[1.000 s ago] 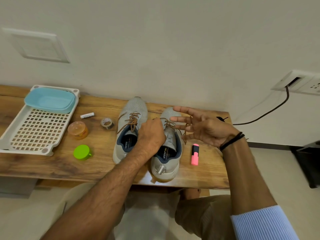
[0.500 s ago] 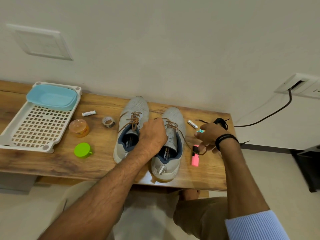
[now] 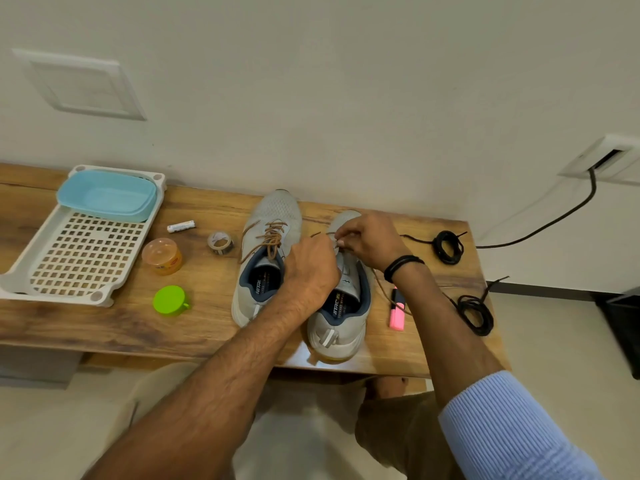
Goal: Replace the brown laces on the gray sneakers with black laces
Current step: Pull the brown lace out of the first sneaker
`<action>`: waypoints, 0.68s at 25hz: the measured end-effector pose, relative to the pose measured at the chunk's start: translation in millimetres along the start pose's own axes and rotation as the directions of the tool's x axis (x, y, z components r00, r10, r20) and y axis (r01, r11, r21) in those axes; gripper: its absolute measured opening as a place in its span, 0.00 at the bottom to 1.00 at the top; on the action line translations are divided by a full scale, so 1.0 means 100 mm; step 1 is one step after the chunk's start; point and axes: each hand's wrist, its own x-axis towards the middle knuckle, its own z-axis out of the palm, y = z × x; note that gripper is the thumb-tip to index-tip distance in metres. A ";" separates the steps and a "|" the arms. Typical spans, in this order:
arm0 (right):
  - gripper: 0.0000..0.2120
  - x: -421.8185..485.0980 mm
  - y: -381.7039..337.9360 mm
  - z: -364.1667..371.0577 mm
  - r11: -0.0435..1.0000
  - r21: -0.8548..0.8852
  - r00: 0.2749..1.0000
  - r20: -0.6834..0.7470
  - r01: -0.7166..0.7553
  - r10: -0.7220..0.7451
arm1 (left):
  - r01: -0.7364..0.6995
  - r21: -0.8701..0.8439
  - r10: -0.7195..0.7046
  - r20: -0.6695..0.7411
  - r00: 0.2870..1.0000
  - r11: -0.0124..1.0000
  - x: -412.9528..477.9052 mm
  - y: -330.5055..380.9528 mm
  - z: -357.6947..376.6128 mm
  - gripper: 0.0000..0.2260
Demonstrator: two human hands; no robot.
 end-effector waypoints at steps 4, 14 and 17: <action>0.07 0.07 0.04 0.06 0.992 -0.116 0.996 0.078 0.055 -0.046 | -0.051 0.049 0.050 0.011 0.999 0.998 0.02 0.02 0.06 0.08; 0.05 0.06 0.05 0.04 0.983 -0.183 0.999 0.044 -0.011 0.019 | -0.182 0.294 0.161 0.093 0.983 0.938 0.07 0.00 0.10 0.11; 0.08 0.07 0.18 0.10 0.941 0.078 0.922 -0.191 -0.329 0.338 | -0.216 0.332 0.182 0.129 0.975 0.918 0.08 -0.01 0.12 0.11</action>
